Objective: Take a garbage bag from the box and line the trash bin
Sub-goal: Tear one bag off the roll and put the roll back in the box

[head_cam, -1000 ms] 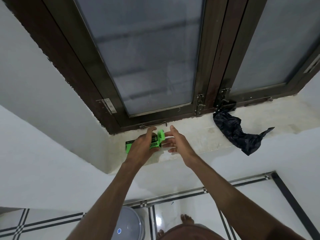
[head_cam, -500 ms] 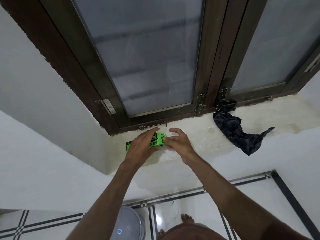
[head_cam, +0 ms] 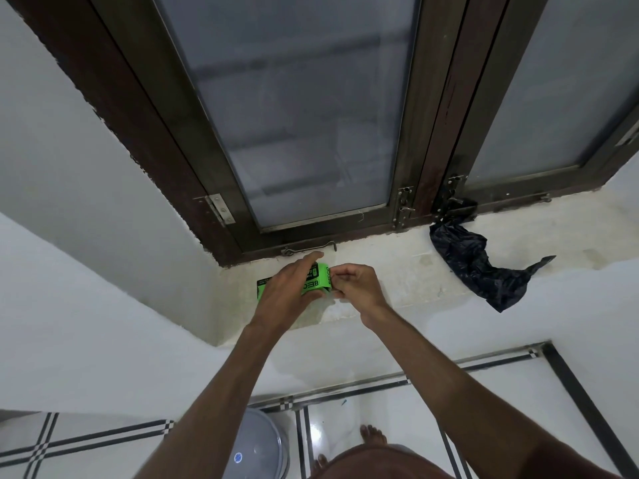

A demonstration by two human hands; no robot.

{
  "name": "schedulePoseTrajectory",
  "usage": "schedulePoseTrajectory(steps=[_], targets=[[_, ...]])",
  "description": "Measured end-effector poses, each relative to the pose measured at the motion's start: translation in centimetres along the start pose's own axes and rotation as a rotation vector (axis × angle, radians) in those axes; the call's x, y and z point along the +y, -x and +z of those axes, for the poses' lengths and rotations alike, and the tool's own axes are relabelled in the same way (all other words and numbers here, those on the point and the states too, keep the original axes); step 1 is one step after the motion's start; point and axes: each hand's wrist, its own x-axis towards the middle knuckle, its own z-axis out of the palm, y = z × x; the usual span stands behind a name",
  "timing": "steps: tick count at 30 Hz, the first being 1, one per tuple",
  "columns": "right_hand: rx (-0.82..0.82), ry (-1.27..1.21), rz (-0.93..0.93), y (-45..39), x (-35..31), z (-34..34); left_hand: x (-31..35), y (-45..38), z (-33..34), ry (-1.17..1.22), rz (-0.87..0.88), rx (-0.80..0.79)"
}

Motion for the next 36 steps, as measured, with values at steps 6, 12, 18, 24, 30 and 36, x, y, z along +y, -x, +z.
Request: schedulePoseTrajectory(steps=[6,12,18,24,30,36], targets=[[-0.025,-0.013,0.12,-0.2,-0.4,-0.2,0.1,0.1,-0.1,-0.001,0.011,-0.004],[0.052,-0.027,0.091,-0.5,0.4,0.0,0.2,0.4,0.3,0.019,0.059,0.014],[0.158,0.019,0.028,-0.2,0.6,0.3,0.4,0.2,0.9,0.072,0.088,0.041],[0.017,0.55,-0.268,0.9,-0.1,-2.8,0.4,-1.1,1.5,0.106,0.089,0.087],[0.59,0.834,-0.365,0.5,1.8,-13.0,1.1,-2.6,3.1,-0.008,0.161,0.063],[0.676,0.877,-0.231,-0.4,2.4,-16.4,1.0,-3.0,3.1,-0.117,0.212,0.076]])
